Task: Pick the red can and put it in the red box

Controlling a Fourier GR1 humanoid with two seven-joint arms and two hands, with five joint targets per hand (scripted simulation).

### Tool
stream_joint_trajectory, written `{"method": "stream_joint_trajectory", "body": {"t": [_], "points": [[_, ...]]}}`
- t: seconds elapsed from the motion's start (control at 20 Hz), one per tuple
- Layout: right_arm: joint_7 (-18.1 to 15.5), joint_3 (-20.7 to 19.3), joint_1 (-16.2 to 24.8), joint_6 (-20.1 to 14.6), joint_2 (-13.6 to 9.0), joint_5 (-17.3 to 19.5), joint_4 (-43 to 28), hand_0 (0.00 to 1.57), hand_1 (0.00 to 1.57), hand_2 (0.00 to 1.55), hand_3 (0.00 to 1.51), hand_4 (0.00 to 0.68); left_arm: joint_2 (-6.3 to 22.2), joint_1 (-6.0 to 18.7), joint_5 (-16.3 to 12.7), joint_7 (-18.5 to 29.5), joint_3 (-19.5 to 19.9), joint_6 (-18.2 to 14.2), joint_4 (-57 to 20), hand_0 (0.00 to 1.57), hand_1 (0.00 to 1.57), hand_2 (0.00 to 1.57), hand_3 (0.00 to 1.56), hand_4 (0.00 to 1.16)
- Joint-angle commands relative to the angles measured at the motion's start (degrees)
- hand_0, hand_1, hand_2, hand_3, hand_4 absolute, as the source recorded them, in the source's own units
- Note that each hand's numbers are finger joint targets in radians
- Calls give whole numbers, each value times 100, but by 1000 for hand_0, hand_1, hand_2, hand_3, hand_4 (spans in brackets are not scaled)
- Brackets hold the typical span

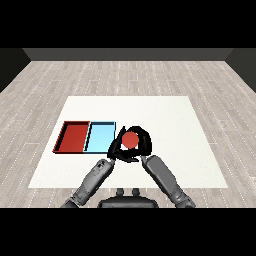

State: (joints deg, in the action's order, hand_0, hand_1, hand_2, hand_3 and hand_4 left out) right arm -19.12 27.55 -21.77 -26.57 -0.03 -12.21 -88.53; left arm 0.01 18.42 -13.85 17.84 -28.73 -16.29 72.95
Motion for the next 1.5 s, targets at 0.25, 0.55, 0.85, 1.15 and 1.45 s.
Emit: {"method": "stream_joint_trajectory", "body": {"t": [0.25, 0.55, 0.85, 1.15, 1.45], "points": [[-495, 128, -221, 63, 2, -375, 638, 1524, 1524, 1454, 1402, 648, -1, 72, -195, 267, 125, 372, -283, 0, 0, 0, 0, 0], [-198, 521, -566, -607, 2, -260, 417, 1534, 1534, 1468, 1405, 649, 0, 187, -262, 93, -273, -1044, -220, 0, 0, 0, 0, 821], [-471, 629, -223, -487, 2, -312, 487, 1494, 1494, 1448, 1391, 654, 0, 219, -596, 61, 1, -1047, -384, 1571, 1571, 1561, 1475, 1120], [32, 350, -768, -471, 0, -365, 420, 1485, 1485, 1445, 1392, 644, 3, 503, -751, 44, -516, -1908, -172, 1571, 1571, 1553, 1473, 1127], [-25, 414, -220, -231, 1, -381, 189, 1444, 1444, 1389, 1342, 406, 3, 346, -928, 1033, -408, -1753, -297, 1571, 1571, 1571, 1497, 1141]]}}
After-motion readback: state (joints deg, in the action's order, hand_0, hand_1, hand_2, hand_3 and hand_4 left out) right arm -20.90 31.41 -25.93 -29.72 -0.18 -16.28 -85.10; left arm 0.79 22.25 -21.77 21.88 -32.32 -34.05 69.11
